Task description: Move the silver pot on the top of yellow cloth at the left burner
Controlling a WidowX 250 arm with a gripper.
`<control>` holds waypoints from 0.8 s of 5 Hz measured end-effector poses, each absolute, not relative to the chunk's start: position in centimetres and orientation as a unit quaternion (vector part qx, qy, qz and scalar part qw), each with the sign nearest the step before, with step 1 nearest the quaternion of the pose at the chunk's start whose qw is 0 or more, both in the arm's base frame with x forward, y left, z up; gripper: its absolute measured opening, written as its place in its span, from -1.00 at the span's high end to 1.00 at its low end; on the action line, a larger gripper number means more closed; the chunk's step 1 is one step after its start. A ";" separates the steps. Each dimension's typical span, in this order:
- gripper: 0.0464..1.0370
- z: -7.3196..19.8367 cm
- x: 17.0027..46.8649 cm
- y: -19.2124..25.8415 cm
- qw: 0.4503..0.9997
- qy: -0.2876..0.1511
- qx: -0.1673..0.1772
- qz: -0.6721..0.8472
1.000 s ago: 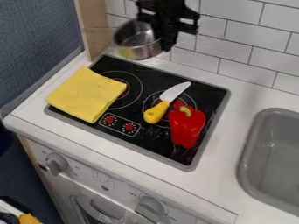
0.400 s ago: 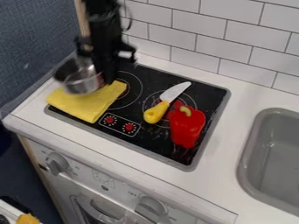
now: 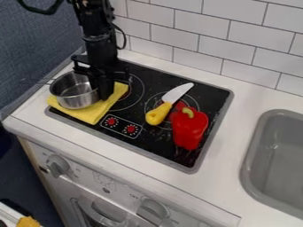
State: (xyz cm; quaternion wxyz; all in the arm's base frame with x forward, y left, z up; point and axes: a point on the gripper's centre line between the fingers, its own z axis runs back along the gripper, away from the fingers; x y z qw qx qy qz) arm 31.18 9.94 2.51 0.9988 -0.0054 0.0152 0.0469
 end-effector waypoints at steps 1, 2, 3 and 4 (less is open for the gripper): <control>0.94 2.2 31.6 9.8 0.999 0.006 -0.011 0.051; 0.88 2.2 31.8 9.3 0.999 0.003 -0.008 0.040; 0.51 2.5 32.1 8.1 1.000 0.001 -0.007 0.016; -0.05 6.0 32.4 7.1 0.999 -0.028 0.018 -0.015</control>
